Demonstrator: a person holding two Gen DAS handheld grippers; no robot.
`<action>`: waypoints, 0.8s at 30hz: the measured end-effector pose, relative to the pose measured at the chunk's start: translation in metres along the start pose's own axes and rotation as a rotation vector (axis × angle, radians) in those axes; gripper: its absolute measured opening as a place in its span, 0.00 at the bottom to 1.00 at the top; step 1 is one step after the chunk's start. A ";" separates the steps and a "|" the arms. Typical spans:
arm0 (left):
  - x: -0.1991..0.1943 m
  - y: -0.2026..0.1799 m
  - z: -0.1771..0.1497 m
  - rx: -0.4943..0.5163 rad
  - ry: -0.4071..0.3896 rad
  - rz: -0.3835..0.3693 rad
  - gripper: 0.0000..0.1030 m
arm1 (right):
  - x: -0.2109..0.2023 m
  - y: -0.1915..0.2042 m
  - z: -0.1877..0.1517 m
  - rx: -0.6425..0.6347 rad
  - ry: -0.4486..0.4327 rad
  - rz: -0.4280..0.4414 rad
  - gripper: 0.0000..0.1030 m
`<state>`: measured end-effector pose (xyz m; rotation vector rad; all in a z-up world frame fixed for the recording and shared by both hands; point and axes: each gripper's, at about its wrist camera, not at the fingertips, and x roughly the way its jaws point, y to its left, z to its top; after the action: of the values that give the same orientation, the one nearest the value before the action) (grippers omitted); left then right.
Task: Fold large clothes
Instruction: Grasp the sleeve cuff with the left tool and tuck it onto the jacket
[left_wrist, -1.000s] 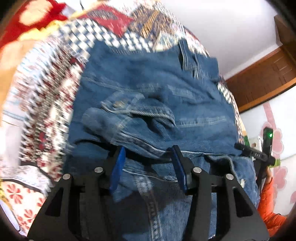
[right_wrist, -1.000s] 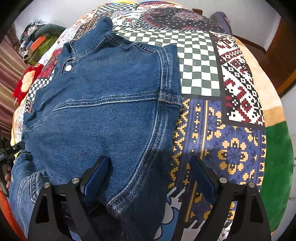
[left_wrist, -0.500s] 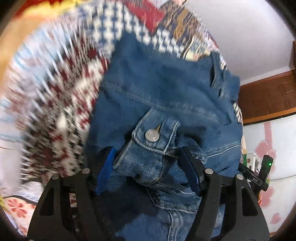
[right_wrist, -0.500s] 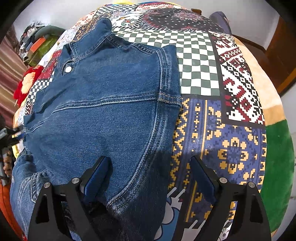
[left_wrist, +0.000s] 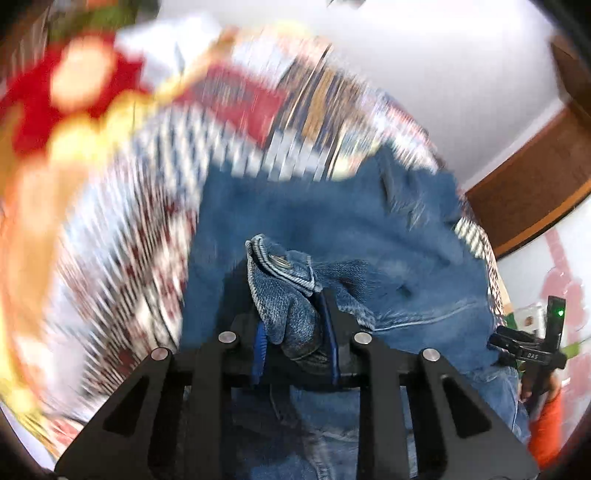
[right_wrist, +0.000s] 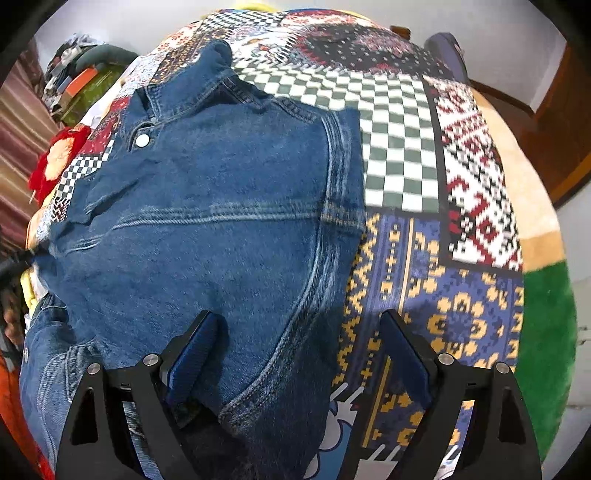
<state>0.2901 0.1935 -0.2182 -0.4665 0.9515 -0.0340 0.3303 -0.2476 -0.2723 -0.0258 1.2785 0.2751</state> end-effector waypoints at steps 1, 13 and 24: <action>-0.011 -0.006 0.004 0.020 -0.040 0.002 0.25 | -0.003 0.001 0.003 -0.010 -0.009 -0.003 0.86; 0.012 0.010 -0.022 0.109 -0.012 0.190 0.30 | 0.007 0.008 0.038 -0.039 -0.010 -0.007 0.86; 0.024 0.047 -0.044 0.049 0.147 0.158 0.56 | 0.013 -0.015 0.034 0.021 0.015 -0.002 0.86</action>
<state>0.2609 0.2140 -0.2767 -0.3458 1.1268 0.0517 0.3688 -0.2540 -0.2770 -0.0110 1.2959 0.2602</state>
